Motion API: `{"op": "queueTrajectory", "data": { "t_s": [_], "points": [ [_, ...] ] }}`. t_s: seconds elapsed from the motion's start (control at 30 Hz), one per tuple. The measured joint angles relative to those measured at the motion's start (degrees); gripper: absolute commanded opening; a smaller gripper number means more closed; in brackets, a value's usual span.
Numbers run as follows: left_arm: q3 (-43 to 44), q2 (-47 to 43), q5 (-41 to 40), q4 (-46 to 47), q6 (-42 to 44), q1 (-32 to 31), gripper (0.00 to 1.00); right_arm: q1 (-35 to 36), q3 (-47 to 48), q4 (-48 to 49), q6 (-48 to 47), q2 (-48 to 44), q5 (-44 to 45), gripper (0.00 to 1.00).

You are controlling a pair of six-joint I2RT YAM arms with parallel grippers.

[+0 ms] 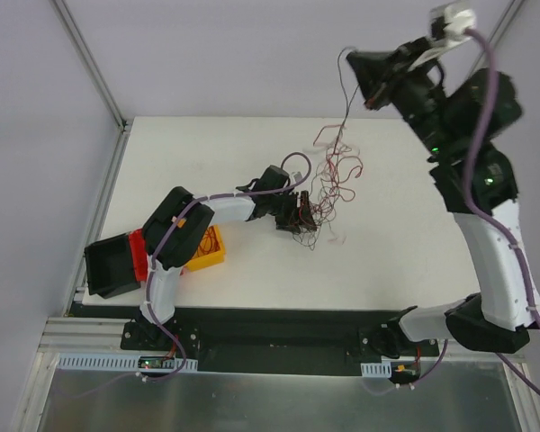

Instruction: Untangle the cables

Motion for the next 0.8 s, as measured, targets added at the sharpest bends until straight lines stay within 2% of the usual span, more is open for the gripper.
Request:
{"op": "queueTrajectory", "data": {
  "t_s": [0.17, 0.23, 0.33, 0.37, 0.5, 0.57, 0.67, 0.8],
  "points": [
    [0.3, 0.6, 0.0, 1.0, -0.8, -0.1, 0.63, -0.3, 24.7, -1.1, -2.1, 3.9, 0.2, 0.0],
    [0.3, 0.6, -0.1, 1.2, -0.8, -0.1, 0.67, -1.0, 29.2, -0.3, -3.8, 4.3, 0.5, 0.0],
    [-0.1, -0.3, -1.3, 1.2, -0.1, -0.1, 0.69, -2.8, 26.0, 0.9, -6.0, 1.9, 2.8, 0.0],
    [-0.7, -1.3, -2.5, 1.0, 0.7, -0.1, 0.7, -3.9, 22.5, 1.5, -6.3, 0.6, 3.5, 0.0],
    [-2.5, -6.6, -5.2, -2.2, 4.3, 0.2, 0.84, -8.6, 6.8, 2.1, -5.5, -2.9, 5.7, 0.0],
    [-2.7, -9.9, -5.3, -3.0, 5.7, 0.7, 0.86, -10.1, 3.8, 0.3, -4.7, -1.8, 6.0, 0.0],
    [-5.0, -18.2, -5.5, -2.6, 8.0, 1.5, 0.88, -11.4, 4.6, -4.1, -3.8, 3.1, 5.7, 0.0],
    [-7.0, -31.9, -5.7, -0.3, 10.5, 2.1, 0.95, -11.7, 14.4, -11.7, -3.4, 9.5, 1.0, 0.0]
  ]
}}
